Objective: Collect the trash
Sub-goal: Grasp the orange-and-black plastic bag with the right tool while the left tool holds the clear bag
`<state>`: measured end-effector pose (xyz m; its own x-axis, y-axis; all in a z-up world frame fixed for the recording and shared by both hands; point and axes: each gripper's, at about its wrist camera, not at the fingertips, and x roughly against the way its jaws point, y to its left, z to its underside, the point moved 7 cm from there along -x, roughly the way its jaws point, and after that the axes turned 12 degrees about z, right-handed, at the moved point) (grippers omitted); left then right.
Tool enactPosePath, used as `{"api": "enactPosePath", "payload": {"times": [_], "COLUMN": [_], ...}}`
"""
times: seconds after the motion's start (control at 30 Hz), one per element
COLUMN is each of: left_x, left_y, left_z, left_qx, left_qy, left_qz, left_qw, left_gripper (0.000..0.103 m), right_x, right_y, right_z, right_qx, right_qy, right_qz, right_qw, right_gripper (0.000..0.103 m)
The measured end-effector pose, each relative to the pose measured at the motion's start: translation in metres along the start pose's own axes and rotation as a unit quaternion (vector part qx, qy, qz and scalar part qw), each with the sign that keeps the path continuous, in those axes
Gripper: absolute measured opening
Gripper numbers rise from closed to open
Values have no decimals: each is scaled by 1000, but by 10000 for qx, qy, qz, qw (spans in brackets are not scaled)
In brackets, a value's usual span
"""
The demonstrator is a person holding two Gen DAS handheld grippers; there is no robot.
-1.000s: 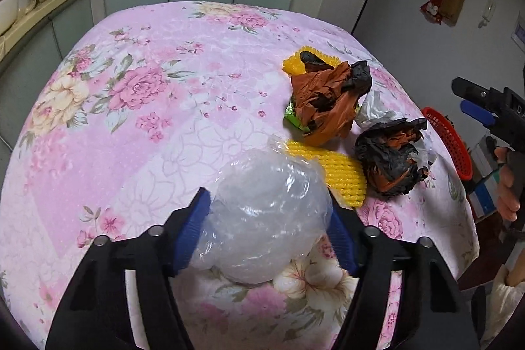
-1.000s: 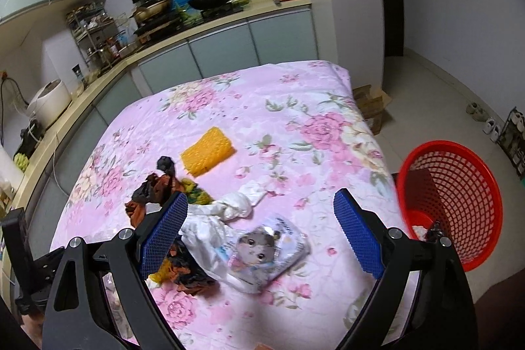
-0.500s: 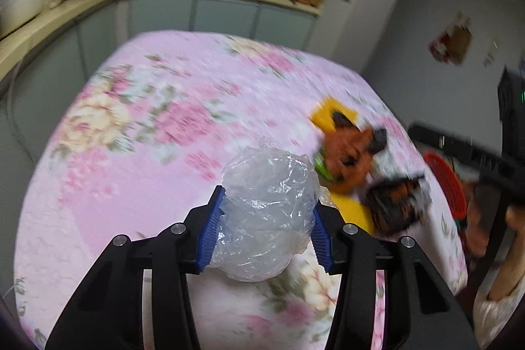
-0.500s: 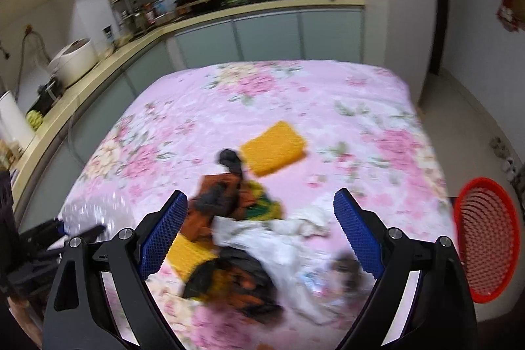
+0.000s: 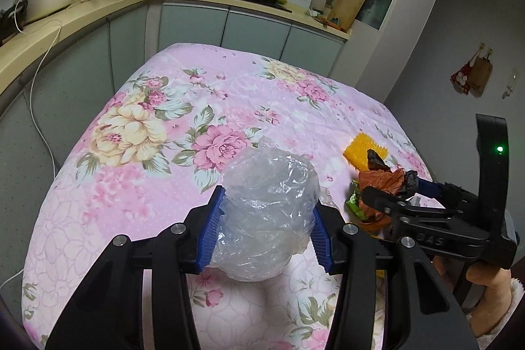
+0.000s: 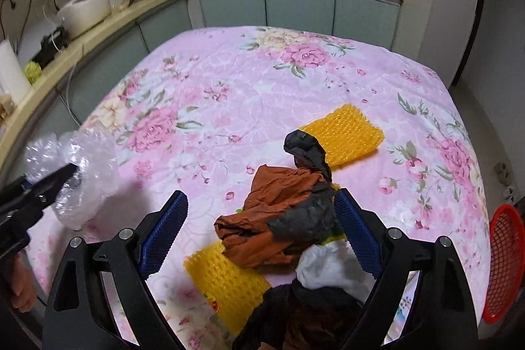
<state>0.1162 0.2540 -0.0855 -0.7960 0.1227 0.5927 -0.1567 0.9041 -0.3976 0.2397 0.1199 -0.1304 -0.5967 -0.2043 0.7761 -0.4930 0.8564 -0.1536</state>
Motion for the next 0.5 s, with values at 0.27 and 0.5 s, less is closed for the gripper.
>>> {"api": "enactPosePath", "payload": {"times": [0.27, 0.5], "left_x": [-11, -14], "left_y": [-1, -4], "left_z": [6, 7], "left_qx": [-6, -46], "left_qy": [108, 135], "left_qz": [20, 2], "left_qw": [9999, 9999], "left_gripper": [46, 46], "right_x": [-11, -1], "right_y": [2, -6], "right_z": [5, -5], "right_qx": [261, 55], "right_qy": [160, 23], "right_qz": [158, -28], "right_qw": [9994, 10000], "right_gripper": [61, 59]}}
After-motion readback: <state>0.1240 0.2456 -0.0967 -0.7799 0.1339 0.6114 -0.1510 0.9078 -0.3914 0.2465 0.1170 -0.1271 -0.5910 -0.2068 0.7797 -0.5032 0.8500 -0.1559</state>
